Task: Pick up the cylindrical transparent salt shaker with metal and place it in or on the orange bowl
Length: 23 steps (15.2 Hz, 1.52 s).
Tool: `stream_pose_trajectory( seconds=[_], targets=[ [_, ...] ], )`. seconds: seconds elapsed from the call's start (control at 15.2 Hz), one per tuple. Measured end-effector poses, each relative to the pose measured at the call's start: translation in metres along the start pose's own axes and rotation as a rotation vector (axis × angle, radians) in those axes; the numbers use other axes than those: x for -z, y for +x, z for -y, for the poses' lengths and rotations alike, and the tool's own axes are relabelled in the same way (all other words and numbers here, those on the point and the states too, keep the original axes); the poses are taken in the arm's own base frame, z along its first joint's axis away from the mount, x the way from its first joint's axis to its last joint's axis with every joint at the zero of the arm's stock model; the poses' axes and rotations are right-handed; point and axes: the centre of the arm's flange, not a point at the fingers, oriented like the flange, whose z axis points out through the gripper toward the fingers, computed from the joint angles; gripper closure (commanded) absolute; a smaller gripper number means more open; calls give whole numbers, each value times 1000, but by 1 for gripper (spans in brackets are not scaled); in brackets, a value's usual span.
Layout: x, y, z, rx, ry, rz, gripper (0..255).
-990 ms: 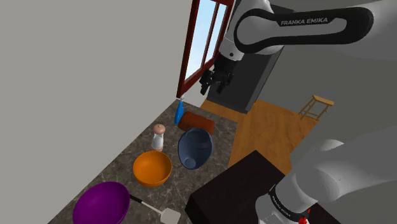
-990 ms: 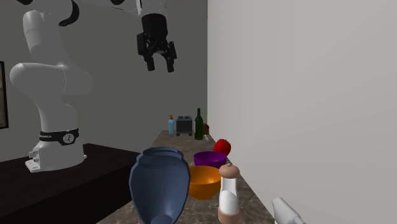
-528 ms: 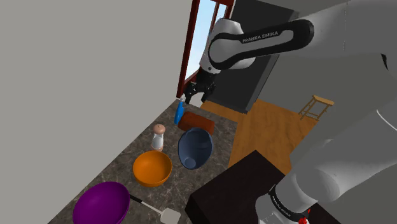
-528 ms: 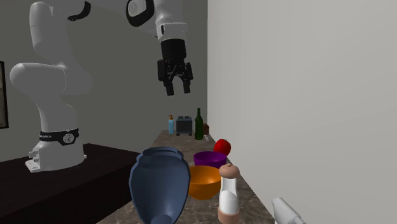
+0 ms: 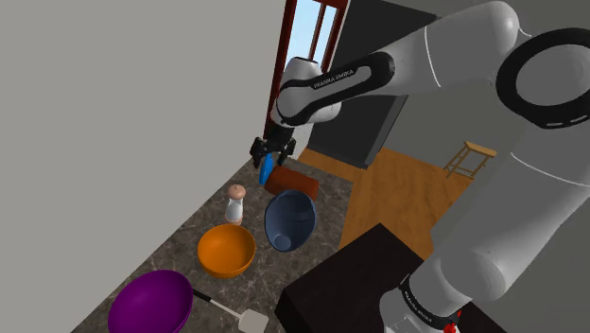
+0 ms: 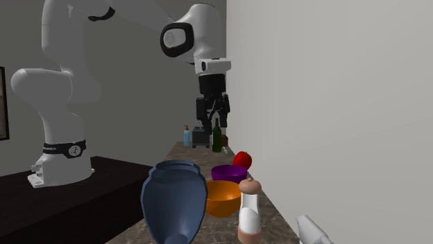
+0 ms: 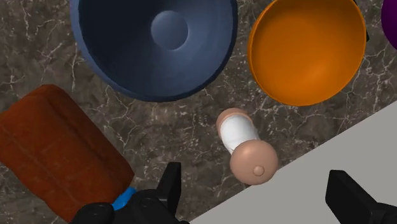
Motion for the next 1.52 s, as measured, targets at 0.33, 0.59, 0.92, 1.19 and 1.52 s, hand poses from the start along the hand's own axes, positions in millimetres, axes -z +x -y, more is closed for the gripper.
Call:
stream_pose_trajectory(
  seconds=[0.33, 0.59, 0.92, 1.19, 1.52],
  targets=[
    [-60, 29, 11, -3, 10, 22, 0],
    [-104, 59, 19, -6, 18, 39, 0],
    [-148, 74, 27, -8, 24, 52, 0],
    [-168, 74, 28, -8, 24, 53, 0],
    [-181, 74, 28, -8, 24, 53, 0]
  ],
)
